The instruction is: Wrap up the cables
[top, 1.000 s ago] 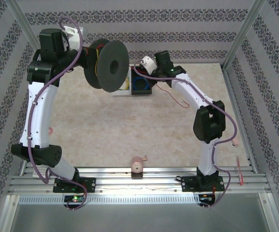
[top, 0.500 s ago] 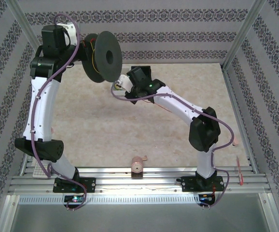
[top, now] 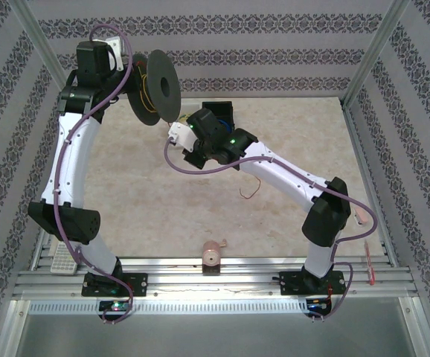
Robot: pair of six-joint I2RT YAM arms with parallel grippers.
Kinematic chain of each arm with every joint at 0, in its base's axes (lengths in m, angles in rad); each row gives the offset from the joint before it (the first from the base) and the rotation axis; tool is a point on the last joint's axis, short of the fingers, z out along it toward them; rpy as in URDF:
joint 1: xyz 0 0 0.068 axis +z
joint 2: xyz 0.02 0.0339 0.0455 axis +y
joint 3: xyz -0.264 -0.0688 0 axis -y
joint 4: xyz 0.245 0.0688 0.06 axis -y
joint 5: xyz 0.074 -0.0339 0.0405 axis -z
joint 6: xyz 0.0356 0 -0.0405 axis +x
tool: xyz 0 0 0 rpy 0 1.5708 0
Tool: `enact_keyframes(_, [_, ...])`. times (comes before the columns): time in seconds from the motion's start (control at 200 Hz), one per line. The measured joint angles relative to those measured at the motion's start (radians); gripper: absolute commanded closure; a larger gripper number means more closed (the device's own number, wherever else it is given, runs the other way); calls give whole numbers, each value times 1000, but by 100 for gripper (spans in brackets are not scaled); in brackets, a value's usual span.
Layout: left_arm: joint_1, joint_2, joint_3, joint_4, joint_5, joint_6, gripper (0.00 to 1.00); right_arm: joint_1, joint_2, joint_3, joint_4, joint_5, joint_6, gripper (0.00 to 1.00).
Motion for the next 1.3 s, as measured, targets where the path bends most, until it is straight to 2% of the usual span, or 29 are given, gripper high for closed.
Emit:
enact_keyframes(0.23, [-73, 89, 8, -34, -105, 66, 100, 0, 1, 196, -95, -30, -52, 100])
enact_keyframes(0.44, [-182, 145, 7, -104, -121, 118, 100, -7, 88, 436, -165, -21, -97, 100])
enact_keyframes(0.689, [-193, 134, -49, -103, -161, 206, 100, -50, 220, 626, -230, 2, -139, 100])
enact_keyframes(0.819, [-196, 112, -107, -69, -157, 230, 100, -103, 266, 692, -281, -51, -141, 99])
enact_keyframes(0.904, [-195, 106, -119, -58, -153, 250, 100, -111, 279, 716, -296, -85, -140, 92])
enact_keyframes(1.099, [-195, 92, -106, -80, -146, 294, 100, -149, 279, 716, -280, -166, -137, 84])
enact_keyframes(1.204, [-196, 92, -61, -160, -121, 325, 100, -201, 257, 647, -199, -172, -126, 74])
enact_keyframes(1.299, [-201, 92, -7, -216, -103, 346, 100, -241, 218, 548, -124, -187, -108, 71])
